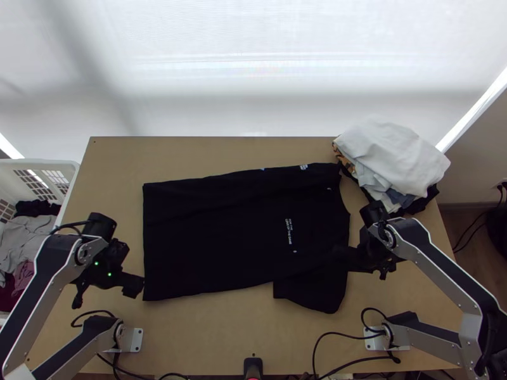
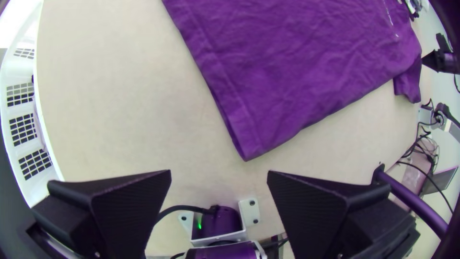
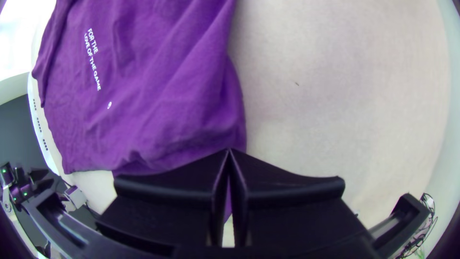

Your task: Fold the t-shirt

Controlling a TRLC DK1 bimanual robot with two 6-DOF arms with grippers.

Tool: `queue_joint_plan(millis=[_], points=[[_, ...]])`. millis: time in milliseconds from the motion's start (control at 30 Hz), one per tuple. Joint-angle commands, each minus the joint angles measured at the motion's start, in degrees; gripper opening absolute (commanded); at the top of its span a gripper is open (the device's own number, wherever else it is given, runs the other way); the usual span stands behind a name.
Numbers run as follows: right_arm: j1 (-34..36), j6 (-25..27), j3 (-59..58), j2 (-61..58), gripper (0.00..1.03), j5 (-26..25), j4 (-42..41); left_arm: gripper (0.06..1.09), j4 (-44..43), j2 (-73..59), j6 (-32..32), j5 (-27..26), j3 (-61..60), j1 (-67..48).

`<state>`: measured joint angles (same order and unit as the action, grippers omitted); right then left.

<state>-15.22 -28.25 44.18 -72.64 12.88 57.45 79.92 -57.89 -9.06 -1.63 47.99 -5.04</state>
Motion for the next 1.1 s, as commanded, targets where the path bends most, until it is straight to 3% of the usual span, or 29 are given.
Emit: queue_joint_plan(millis=[0,200,600,733,1067], points=[[-0.5,0.0,-1.0,1.5,0.03,-0.4,0.0,1.03,0.7,-2.6,-0.9,0.7,-1.3,-1.6],[-1.1,-0.2,-1.1,2.5,0.03,-0.4,0.0,1.03,0.3,-7.8,-1.1,4.0,-2.4,-4.5],[-1.8,-0.9,-0.9,3.6,0.03,-1.1,0.2,1.03,-2.6,-16.5,-4.2,5.1,-4.3,-6.0],[-1.9,-1.1,-0.9,3.6,0.03,-1.1,0.2,0.85,-4.2,-18.2,-3.9,4.2,-3.7,-8.0],[-1.9,-1.1,-0.7,3.7,0.03,-1.5,0.2,0.84,-3.8,-23.1,-2.5,3.0,-1.8,-14.6]])
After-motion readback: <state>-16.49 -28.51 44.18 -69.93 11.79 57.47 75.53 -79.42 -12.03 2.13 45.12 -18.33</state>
